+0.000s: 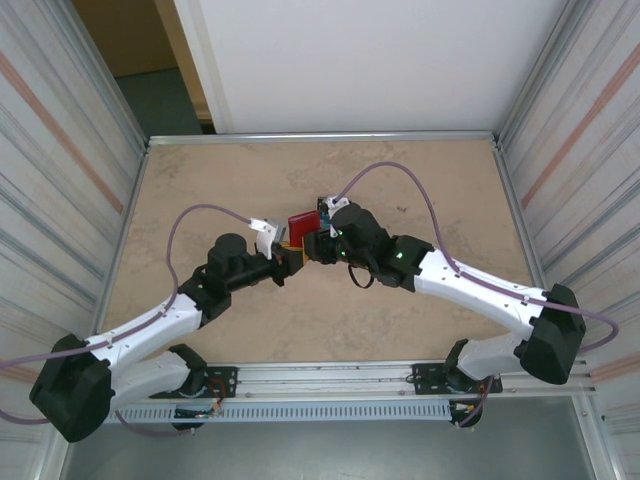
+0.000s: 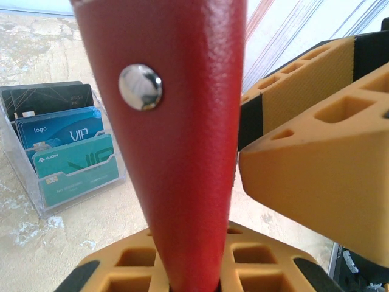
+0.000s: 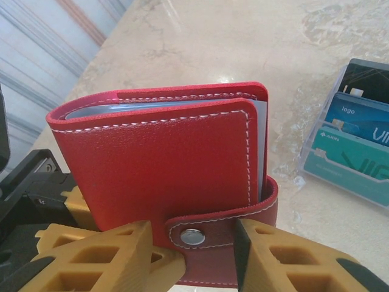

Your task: Take the credit cards out of the card holder

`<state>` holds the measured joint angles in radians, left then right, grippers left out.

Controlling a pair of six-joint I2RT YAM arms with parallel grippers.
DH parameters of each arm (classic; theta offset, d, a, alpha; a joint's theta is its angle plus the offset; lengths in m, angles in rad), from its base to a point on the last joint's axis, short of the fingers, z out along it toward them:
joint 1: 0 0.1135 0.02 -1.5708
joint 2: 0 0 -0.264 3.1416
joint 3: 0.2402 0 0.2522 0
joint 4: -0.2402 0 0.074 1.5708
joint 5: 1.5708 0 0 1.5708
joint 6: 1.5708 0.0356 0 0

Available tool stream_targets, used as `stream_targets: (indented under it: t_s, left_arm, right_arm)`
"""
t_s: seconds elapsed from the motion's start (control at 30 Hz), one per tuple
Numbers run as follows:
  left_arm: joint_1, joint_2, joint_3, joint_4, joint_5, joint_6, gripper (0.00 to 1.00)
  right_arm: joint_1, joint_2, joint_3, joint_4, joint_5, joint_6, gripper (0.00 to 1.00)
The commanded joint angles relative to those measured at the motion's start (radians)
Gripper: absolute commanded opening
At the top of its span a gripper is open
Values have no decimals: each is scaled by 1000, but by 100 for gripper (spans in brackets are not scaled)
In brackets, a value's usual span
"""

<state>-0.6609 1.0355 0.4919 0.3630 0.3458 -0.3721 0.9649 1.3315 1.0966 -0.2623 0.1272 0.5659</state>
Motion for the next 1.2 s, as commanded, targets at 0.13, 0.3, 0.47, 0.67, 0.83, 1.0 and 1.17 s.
stream_targets:
  t_s: [0.13,0.3,0.47,0.67,0.83,1.0,1.17]
  left_arm:
    - [1,-4,28,69,19,-17,0]
    - [1,-7,28,89,37,-24,0]
    - [1,-10,28,88,37,-28,0]
    - [2,-10,28,88,29,-33,0]
    - [2,-9,27,90,22,-36,0]
    - [2,-10,25,90,16,-37,0]
    - [2,-10,24,86,8,-39,0]
  right_arm:
    - [9,21,37,11,-5,4,41]
    - [3,37,45,-13,18,10,40]
    - [-11,40,42,-28,31,20,38]
    - [-22,28,33,-34,39,25,32]
    - [-24,20,25,-31,37,26,29]
    - [-25,15,23,-25,33,26,26]
    - [-25,11,19,-23,32,26,24]
